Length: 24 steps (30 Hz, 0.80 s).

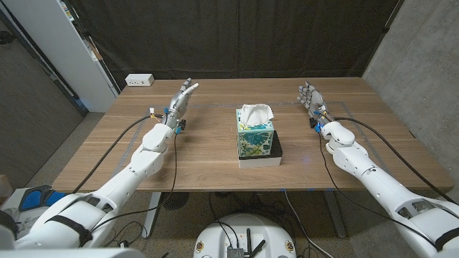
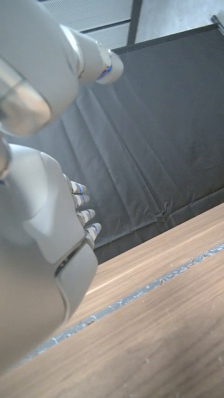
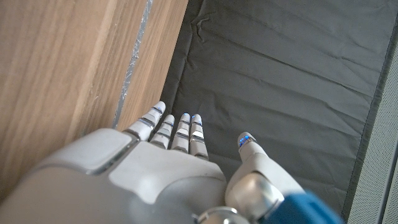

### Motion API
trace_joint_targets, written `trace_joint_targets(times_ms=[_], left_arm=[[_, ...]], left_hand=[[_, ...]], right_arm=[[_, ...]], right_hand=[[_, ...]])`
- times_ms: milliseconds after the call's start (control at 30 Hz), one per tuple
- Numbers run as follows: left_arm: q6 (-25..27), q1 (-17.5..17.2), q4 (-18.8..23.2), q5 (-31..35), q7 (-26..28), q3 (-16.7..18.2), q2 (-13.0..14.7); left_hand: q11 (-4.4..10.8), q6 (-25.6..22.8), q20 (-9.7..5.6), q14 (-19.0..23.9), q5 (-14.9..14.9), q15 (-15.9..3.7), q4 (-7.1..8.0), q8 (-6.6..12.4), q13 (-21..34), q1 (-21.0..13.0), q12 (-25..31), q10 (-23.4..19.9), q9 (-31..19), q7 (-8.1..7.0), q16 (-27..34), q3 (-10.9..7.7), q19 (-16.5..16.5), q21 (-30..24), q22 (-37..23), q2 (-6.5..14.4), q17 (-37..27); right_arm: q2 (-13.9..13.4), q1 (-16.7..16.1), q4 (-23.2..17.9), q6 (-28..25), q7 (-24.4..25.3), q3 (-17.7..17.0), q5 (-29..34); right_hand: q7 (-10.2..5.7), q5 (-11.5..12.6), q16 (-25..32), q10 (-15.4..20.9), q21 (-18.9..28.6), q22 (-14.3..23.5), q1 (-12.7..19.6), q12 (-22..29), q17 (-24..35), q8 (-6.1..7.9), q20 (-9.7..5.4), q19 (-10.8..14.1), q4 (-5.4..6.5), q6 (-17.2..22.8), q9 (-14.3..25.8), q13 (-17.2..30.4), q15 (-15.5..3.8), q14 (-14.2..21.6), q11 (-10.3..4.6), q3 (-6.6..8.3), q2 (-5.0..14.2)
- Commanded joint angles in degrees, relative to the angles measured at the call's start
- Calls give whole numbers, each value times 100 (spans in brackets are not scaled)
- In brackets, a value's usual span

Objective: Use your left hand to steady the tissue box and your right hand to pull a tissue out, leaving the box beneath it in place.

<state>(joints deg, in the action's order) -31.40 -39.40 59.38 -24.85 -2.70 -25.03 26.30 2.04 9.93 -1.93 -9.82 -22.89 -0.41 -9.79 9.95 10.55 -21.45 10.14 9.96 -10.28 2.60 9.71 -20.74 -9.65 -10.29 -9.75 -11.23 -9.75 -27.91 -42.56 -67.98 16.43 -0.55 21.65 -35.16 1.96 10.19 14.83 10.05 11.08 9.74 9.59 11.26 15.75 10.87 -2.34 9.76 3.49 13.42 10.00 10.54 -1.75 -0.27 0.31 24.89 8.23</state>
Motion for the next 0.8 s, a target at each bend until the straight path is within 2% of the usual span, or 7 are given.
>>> trace_joint_targets(times_ms=[33, 67, 133, 200, 267, 600, 800], left_arm=[[-15, 32, 67, 371, 235, -100, 188], [-87, 44, 17, 490, 377, -113, 163], [-48, 63, -1, 331, 210, -100, 150], [-58, 73, -8, 446, 338, -119, 155], [-127, 104, -98, 363, 245, -112, 113], [-119, 106, -95, 387, 216, -145, 154], [-6, -40, 154, 443, 322, -148, 251]], left_hand=[[-87, 2968, -232, -1961, -140, 78, 19, 0, 26, -81, 33, 2323, -20, 75, 14, 135, -272, 9, -22, 20, -30], [-98, 2973, -225, -1966, -155, 81, 22, 0, 26, -83, 36, 2328, -20, 83, 15, 151, -277, 7, -22, 22, -30], [-106, 2982, -219, -1976, -181, 94, 27, -1, 26, -85, 38, 2348, -20, 92, 17, 179, -293, 6, -23, 27, -30], [-103, 2982, -225, -1977, -193, 92, 29, 1, 26, -86, 43, 2346, -20, 89, 20, 192, -296, 4, -23, 29, -30], [-90, 2985, -229, -1985, -222, 90, 35, 2, 26, -90, 51, 2349, -19, 81, 23, 222, -299, -2, -23, 35, -29], [-89, 2988, -240, -2001, -321, 83, 55, 8, 24, -98, 71, 2370, -18, 103, 34, 332, -328, -14, -25, 53, -29], [-105, 2991, -236, -2007, -377, 88, 64, 10, 23, -106, 80, 2381, -17, 123, 40, 392, -335, -23, -25, 62, -28]], right_arm=[[32, 96, 66, -69, 85, 59, 94], [43, 115, 91, -83, 48, 60, 66], [34, 144, 122, -84, 26, 86, 104], [57, 151, 138, -96, 47, 78, 84], [70, 158, 167, -60, 62, 76, 100], [49, 84, 37, -64, 148, 62, 115], [61, 89, 60, -54, 176, 68, 136]], right_hand=[[17, 31, 37, 69, 36, 14, 13, 31, 11, 17, -95, 68, 6, 54, 30, 20, -197, 54, 19, -23, 79], [17, 30, 36, 69, 36, 13, 12, 31, 9, 18, -91, 67, 3, 56, 30, 20, -194, 55, 24, -27, 70], [28, 29, 34, 69, 36, 13, 7, 29, 6, 16, -85, 71, -1, 55, 30, 20, -190, 59, 25, -35, 53], [34, 29, 31, 69, 36, 13, 7, 28, 2, 17, -79, 72, -7, 58, 30, 20, -187, 61, 27, -41, 40], [40, 29, 26, 68, 34, 13, 9, 25, -7, 17, -69, 72, -21, 61, 30, 20, -174, 66, 37, -48, 22], [57, 32, 16, 73, 31, 12, 15, 22, -23, 16, -55, 72, -49, 68, 30, 20, -149, 77, 58, -61, 2], [60, 33, 13, 81, 28, 12, 12, 22, -30, 14, -53, 72, -59, 70, 30, 20, -152, 84, 56, -70, -2]])
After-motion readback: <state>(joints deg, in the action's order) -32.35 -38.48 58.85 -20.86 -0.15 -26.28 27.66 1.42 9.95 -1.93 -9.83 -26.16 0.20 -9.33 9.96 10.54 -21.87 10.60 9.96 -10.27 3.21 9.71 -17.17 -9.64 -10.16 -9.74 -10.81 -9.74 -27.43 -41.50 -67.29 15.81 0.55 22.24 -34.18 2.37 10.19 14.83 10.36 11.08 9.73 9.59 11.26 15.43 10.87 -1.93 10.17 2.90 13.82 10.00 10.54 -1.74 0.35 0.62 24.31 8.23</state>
